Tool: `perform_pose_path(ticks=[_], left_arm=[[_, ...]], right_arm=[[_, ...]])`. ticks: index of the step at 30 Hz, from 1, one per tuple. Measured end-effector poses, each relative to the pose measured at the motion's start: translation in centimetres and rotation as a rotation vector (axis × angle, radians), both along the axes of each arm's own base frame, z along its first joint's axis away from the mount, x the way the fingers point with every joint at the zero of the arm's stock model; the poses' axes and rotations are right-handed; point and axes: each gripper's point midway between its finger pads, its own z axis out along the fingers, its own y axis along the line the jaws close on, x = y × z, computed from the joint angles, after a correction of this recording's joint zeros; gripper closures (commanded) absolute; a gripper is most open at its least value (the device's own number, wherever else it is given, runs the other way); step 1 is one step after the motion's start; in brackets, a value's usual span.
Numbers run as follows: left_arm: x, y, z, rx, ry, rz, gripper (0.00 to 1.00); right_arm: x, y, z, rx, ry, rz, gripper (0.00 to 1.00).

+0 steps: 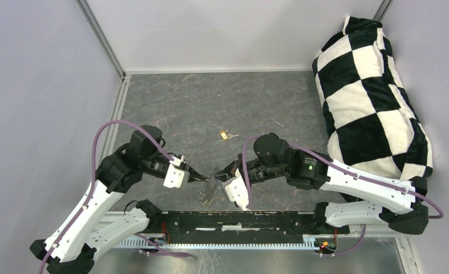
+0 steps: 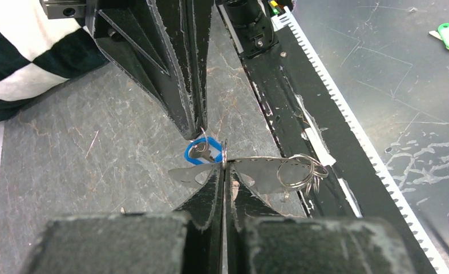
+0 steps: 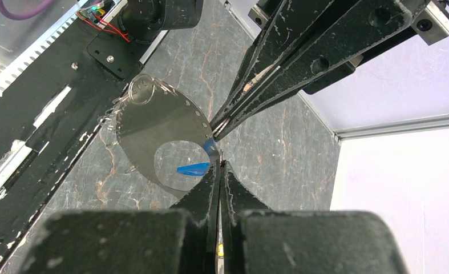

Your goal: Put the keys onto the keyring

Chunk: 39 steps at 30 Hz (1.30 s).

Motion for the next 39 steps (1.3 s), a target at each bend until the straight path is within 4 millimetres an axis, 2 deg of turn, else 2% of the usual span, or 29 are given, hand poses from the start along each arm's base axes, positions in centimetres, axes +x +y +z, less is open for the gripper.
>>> perform_pose_path(ticks=[25,39], left_arm=[[0.13,-0.24,0.13,0.002,0.06,0.024,0.98],[0.1,-0.19,0.14,0.004,0.067,0.029,0.98]], right_arm=[[-0.63,0.26,0.71,0.016,-0.006,0.033,1.0],[0.07,0.2,0.57,0.009,-0.026,0.001,1.0]])
